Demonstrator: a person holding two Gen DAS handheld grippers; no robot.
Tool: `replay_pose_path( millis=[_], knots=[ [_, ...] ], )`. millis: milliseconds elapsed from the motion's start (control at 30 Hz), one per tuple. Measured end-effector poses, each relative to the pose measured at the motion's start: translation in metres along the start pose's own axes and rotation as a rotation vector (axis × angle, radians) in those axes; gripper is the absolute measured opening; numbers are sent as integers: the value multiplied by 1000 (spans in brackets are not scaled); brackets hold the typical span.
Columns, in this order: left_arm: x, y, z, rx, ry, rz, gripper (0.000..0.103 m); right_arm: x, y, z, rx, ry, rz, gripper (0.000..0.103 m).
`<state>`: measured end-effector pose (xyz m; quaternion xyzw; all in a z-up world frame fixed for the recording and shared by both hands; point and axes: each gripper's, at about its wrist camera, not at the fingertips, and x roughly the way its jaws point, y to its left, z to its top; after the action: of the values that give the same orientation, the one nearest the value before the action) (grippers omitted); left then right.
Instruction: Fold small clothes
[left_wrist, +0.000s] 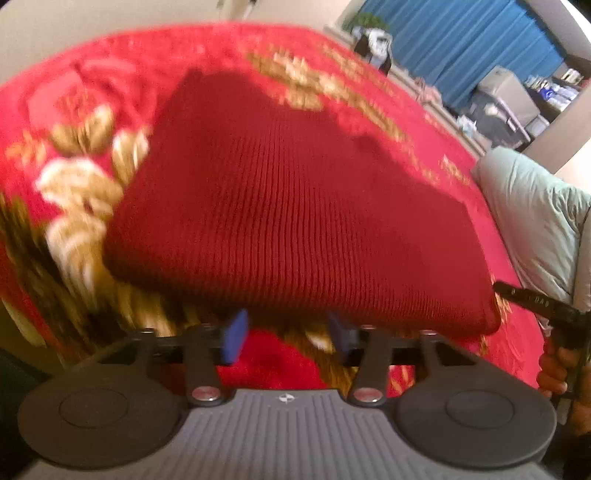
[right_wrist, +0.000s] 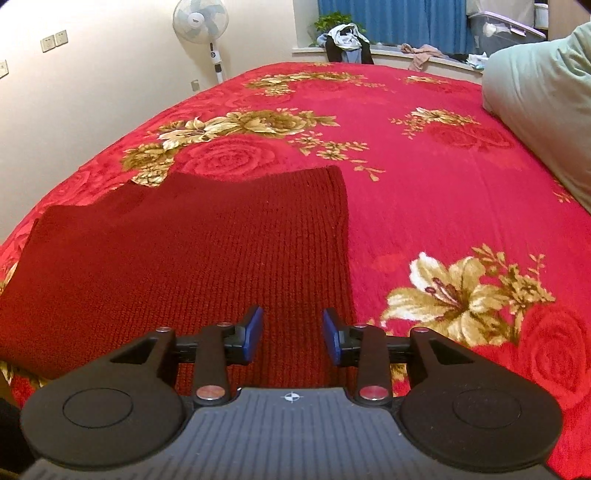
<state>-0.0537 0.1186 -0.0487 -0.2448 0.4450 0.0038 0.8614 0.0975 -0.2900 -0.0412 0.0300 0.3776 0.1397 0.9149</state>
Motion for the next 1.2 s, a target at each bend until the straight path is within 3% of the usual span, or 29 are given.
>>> replay_pose_path(
  millis=[100,233,367,800,867,900,933,967,1200],
  knots=[
    [12,7,-2,-50,49,2,62,0,-1,1,-1,2,1,38],
    [12,29,8,-169,-13,33,62,2,0,2,0,-1,2,38],
    [18,54,14,-332,-19,-3,64,3,1,2,-7,0,3,38],
    [23,77,24,-562,-139,2,63,10,-3,0,-1,9,-19,38],
    [24,73,24,-540,-146,22,57,12,-4,-1,0,13,-30,38],
    [24,69,25,-508,-148,34,49,13,-5,-2,2,12,-34,38],
    [23,65,27,-469,-151,38,29,13,-6,-3,7,8,-38,38],
    [21,62,28,-438,-156,39,22,13,-8,-4,12,3,-42,38],
    [-12,34,35,-242,-263,47,16,9,-13,-9,40,-62,-73,38]
  ],
)
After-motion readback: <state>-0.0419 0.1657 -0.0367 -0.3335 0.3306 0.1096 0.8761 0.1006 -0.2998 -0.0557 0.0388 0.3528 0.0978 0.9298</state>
